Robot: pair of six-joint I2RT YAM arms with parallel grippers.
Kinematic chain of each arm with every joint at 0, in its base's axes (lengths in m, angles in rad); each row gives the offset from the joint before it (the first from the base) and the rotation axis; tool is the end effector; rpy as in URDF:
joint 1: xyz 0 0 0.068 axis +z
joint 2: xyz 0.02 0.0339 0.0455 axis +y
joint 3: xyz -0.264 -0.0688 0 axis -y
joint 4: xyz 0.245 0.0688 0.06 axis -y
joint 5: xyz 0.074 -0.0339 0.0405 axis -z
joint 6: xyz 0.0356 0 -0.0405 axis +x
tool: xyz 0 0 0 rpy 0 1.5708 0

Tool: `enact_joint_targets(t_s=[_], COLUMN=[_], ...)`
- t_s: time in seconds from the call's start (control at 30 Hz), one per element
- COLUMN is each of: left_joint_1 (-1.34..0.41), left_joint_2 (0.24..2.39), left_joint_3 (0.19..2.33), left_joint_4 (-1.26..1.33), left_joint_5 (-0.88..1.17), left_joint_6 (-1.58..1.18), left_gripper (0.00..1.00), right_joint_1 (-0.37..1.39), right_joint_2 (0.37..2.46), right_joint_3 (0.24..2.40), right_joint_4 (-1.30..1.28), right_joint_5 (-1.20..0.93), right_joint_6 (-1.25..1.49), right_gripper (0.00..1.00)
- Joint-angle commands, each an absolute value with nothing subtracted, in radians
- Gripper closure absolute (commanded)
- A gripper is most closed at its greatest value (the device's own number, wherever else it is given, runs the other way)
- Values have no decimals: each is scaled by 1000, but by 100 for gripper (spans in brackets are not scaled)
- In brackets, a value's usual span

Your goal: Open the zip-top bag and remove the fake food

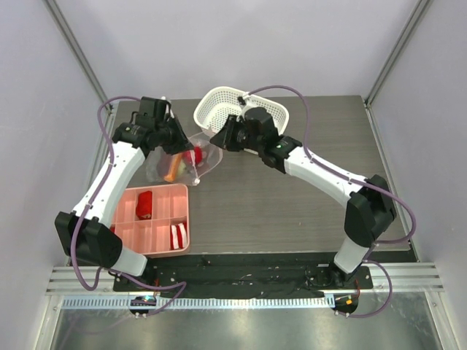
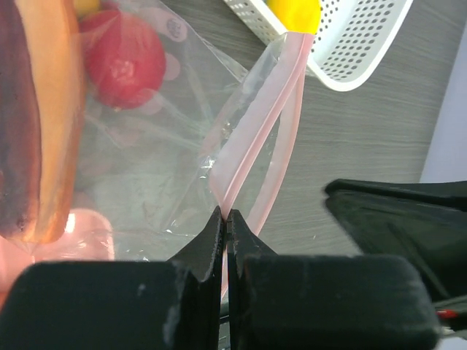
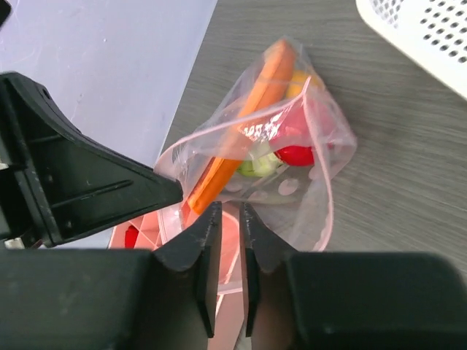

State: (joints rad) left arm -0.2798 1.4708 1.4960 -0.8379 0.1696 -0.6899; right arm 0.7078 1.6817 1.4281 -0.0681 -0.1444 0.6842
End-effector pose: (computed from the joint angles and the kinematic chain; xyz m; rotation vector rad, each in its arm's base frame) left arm 0.2983 -0.0920 0.3631 -0.4211 2.4354 -0.6443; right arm 0.3044 0.2672 0.3380 -0.1302 2.0360 1.0546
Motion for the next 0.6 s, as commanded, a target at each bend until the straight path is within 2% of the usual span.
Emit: enact_joint_targets(t_s=[0.0, 0.33, 0.57], left_joint_1=[-276, -288, -288], left_joint_2=[1440, 1443, 1422], left_joint_3=[1522, 1554, 1533], left_joint_4=[-752, -733, -749], left_joint_5=[213, 230, 236], left_joint_6=[-747, -778, -744], left_gripper=[100, 100, 100], right_joint_1=[738, 765, 779], right_joint_2=[1729, 1888, 1963], right_joint_3=[1457, 1558, 1621], right_joint_4=[20, 23, 6], right_joint_5=[-196, -210, -216], right_joint_6=[753, 811, 815], right_gripper=[83, 85, 73])
